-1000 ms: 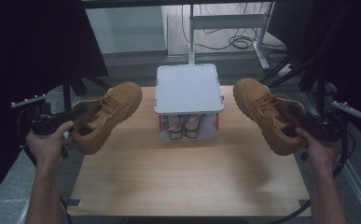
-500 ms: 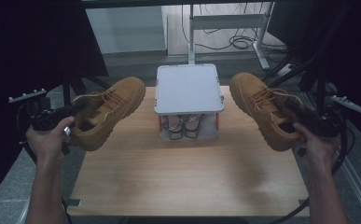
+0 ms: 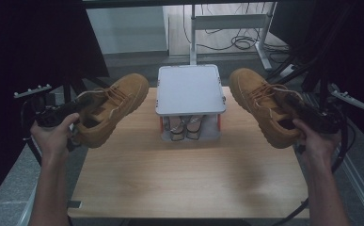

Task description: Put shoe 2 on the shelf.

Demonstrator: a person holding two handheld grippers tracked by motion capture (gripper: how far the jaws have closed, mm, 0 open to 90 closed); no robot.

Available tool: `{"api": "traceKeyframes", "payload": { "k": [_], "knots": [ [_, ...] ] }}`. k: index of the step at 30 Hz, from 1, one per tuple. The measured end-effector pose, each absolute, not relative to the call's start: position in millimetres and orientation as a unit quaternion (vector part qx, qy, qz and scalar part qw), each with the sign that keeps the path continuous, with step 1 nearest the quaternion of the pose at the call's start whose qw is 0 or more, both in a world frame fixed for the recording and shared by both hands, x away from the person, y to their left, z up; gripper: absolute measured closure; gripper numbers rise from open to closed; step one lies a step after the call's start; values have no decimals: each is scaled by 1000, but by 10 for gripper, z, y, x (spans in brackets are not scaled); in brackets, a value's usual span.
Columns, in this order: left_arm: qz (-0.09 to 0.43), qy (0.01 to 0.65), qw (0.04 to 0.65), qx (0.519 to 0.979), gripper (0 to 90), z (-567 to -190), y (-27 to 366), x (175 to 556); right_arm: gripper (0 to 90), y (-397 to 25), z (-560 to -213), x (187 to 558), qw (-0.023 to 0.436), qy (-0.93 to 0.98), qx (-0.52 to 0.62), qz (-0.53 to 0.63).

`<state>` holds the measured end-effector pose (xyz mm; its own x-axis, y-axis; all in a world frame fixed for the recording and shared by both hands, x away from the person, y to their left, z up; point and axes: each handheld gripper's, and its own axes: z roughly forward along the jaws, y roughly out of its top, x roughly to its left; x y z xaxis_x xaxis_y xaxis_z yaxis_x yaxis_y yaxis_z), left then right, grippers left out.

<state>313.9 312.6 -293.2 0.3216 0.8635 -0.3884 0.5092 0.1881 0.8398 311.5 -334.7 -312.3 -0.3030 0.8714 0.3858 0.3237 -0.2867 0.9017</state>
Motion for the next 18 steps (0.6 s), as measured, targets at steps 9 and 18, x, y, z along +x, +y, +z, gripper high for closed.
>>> {"api": "traceKeyframes", "payload": {
  "k": [9, 18],
  "knots": [
    [162, 549, 539, 618, 788, -2813, 2937, 3272, 808, -3202, -3045, 3205, 221, 551, 545, 592],
    [145, 546, 543, 621, 785, -2731, 2621, 3506, 808, -2941, -2938, 3404, 221, 552, 549, 588]
  ]
}}
